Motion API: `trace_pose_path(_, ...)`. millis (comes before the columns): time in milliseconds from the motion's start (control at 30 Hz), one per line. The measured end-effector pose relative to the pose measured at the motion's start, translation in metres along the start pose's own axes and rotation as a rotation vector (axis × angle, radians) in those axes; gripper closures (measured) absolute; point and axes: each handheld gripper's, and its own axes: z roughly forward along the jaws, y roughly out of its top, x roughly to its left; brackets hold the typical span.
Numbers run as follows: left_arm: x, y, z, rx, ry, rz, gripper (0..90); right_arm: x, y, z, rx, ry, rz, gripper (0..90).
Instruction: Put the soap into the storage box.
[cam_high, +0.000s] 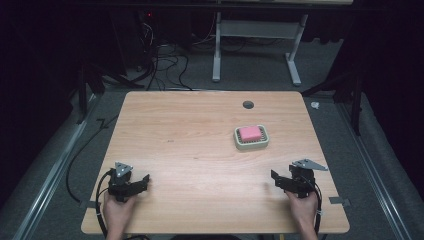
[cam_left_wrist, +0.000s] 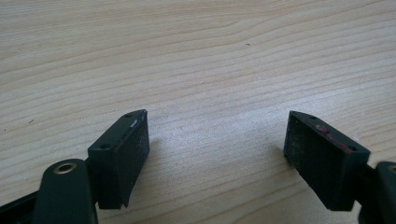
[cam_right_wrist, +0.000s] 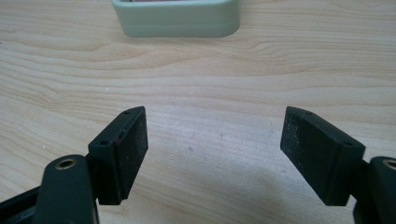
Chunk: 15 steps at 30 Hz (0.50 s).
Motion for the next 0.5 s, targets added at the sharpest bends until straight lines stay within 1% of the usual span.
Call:
trace_pose_path(133, -0.0001, 0.0, 0.0001, -0.002, 0.0, -0.002, 22.8, 0.0024, -0.0034, 0.0014, 0.011, -0.01, -0.008, 23.8)
trace_pose_path(333, -0.0002, -0.0001, 0.0001, -0.002, 0.0, -0.002, 22.8, 0.0055, -0.0063, 0.0037, 0.031, -0.02, -0.033, 24.1)
trace_pose_path(400, -0.0002, -0.0001, 0.0, -0.001, 0.0, -0.002, 22.8, 0.0062, -0.007, 0.0049, 0.031, -0.027, -0.043, 24.0)
trace_pose_path(500, -0.0002, -0.0001, 0.0, -0.002, 0.0, -0.002, 22.8, 0.0074, -0.0083, 0.0052, 0.034, -0.032, -0.046, 24.0)
